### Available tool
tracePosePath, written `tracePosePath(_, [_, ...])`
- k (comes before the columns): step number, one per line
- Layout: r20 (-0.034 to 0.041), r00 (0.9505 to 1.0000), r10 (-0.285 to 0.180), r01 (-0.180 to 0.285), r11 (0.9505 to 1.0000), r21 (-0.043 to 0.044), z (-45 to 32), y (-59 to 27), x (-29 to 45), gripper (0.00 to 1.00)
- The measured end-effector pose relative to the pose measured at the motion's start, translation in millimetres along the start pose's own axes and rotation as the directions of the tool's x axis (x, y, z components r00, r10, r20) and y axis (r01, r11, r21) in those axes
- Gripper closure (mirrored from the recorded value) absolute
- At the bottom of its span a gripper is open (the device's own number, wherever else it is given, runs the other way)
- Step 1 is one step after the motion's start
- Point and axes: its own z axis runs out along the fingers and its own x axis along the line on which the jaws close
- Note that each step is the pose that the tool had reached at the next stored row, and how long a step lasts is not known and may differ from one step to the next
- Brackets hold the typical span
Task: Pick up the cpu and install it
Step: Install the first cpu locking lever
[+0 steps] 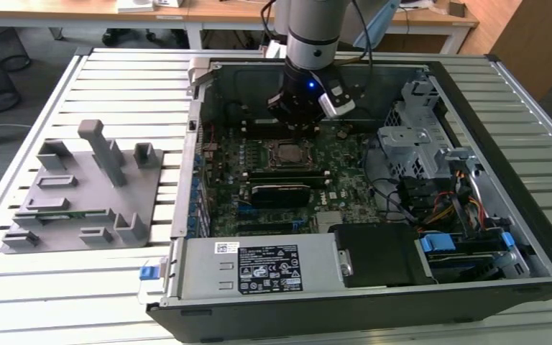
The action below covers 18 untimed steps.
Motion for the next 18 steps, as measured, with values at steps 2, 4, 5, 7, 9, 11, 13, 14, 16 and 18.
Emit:
tracePosePath(2, [0.0000, 1.0000, 0.000, 0.000, 1.0000, 0.0000, -0.5, 0.1, 0.0, 0.89])
tracePosePath(4, [0.0000, 1.0000, 0.000, 0.000, 1.0000, 0.0006, -0.6, 0.0, 0.0, 0.89])
tracePosePath(5, [0.0000, 1.0000, 0.000, 0.000, 1.0000, 0.0016, -0.6, 0.0, 0.0, 0.89])
tracePosePath(7, [-0.0002, 1.0000, 0.000, 0.000, 1.0000, 0.0041, -0.5, 0.0, 0.0, 0.89])
tracePosePath(9, [-0.0002, 1.0000, 0.000, 0.000, 1.0000, 0.0055, -0.2, 0.0, 0.0, 0.89])
tracePosePath(11, [-0.0004, 1.0000, 0.000, 0.000, 1.0000, 0.0063, 0.4, -0.1, 0.0, 0.89])
tracePosePath(13, [-0.0004, 1.0000, 0.000, 0.000, 1.0000, 0.0063, 1.2, -0.2, -0.1, 0.89])
tracePosePath(14, [-0.0006, 1.0000, 0.000, 0.000, 1.0000, 0.0065, 1.5, -0.3, -0.1, 0.89])
tracePosePath(16, [-0.0007, 1.0000, 0.000, 0.000, 1.0000, 0.0066, 1.8, -0.5, -0.2, 0.89])
tracePosePath(18, [-0.0005, 1.0000, 0.000, 0.000, 1.0000, 0.0063, 2.0, -0.7, -0.3, 0.89])
